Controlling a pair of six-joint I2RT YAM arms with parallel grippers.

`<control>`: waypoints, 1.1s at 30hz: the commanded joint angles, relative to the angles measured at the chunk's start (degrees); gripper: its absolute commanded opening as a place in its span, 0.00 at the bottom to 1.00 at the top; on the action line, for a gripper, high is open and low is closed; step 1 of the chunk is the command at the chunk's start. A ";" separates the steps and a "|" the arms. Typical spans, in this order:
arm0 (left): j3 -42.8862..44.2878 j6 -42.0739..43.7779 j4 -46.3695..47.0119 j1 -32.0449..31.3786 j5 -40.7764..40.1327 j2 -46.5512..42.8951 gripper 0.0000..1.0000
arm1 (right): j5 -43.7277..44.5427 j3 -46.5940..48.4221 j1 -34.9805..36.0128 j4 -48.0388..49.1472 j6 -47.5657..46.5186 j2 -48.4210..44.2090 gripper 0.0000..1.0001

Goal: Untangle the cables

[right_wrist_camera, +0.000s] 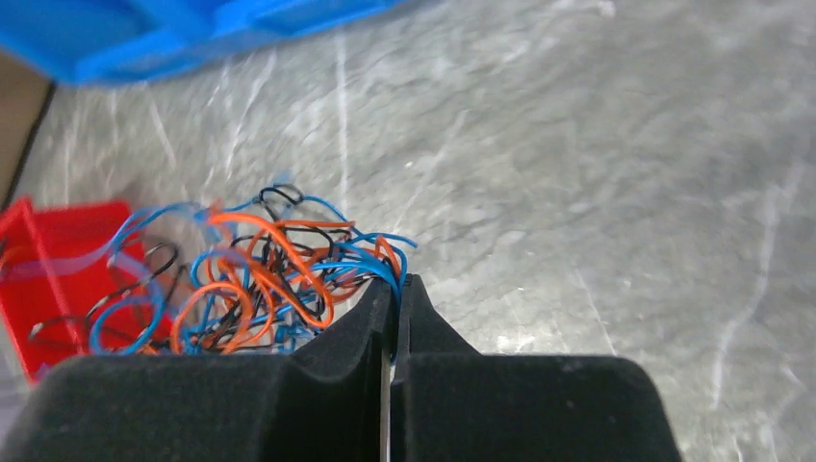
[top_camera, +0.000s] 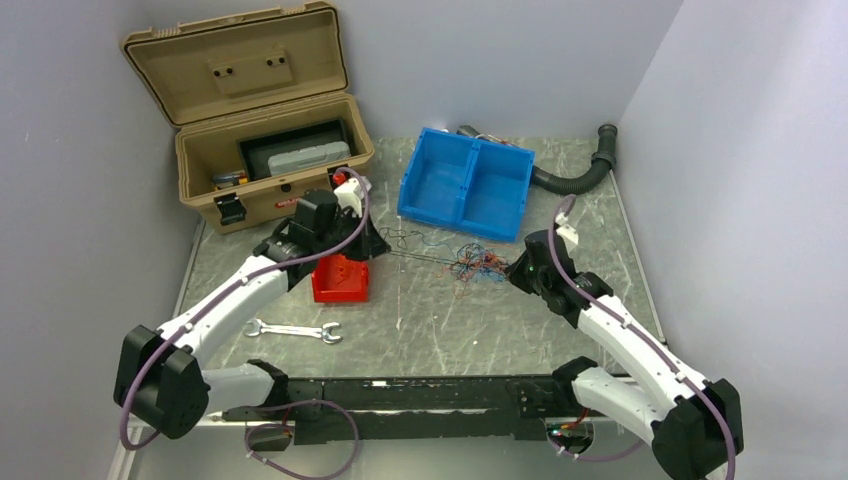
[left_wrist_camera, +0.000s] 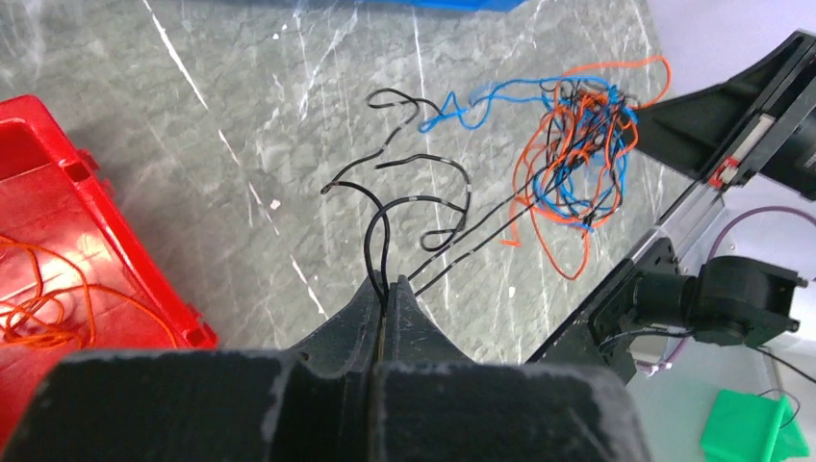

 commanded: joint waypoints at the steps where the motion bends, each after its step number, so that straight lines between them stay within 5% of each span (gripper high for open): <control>1: 0.50 4.33 -5.23 3.02 -7.50 -4.44 0.00 | 23.67 2.42 -3.98 -19.59 10.81 -0.36 0.00; 8: 2.26 5.03 -7.51 3.12 -8.03 -4.03 0.00 | 28.75 2.66 -4.82 -23.06 14.89 -3.32 0.00; 11: 3.61 4.49 -11.25 3.45 -14.10 -3.96 0.00 | 36.70 3.80 -5.61 -36.71 32.20 -5.51 0.13; 14: 3.37 5.20 -10.79 3.85 -13.07 -4.91 0.00 | 37.78 1.86 -5.82 -30.81 26.33 -10.71 0.19; 18: 1.53 5.29 -3.36 3.72 -0.40 -5.09 0.00 | 28.53 -0.37 -5.85 -17.34 7.85 -14.63 0.32; 21: 1.00 5.83 3.78 2.62 12.29 -3.41 0.00 | 16.74 -0.42 -5.88 -8.02 -5.00 -14.97 0.68; 26: 6.24 10.89 1.17 -5.93 10.60 -0.44 0.00 | -7.25 -3.57 -5.66 6.29 -16.51 -15.85 0.87; 33: 8.45 10.45 1.76 -7.39 10.62 0.29 0.00 | -19.06 -3.71 -2.61 14.03 -18.11 -6.01 0.90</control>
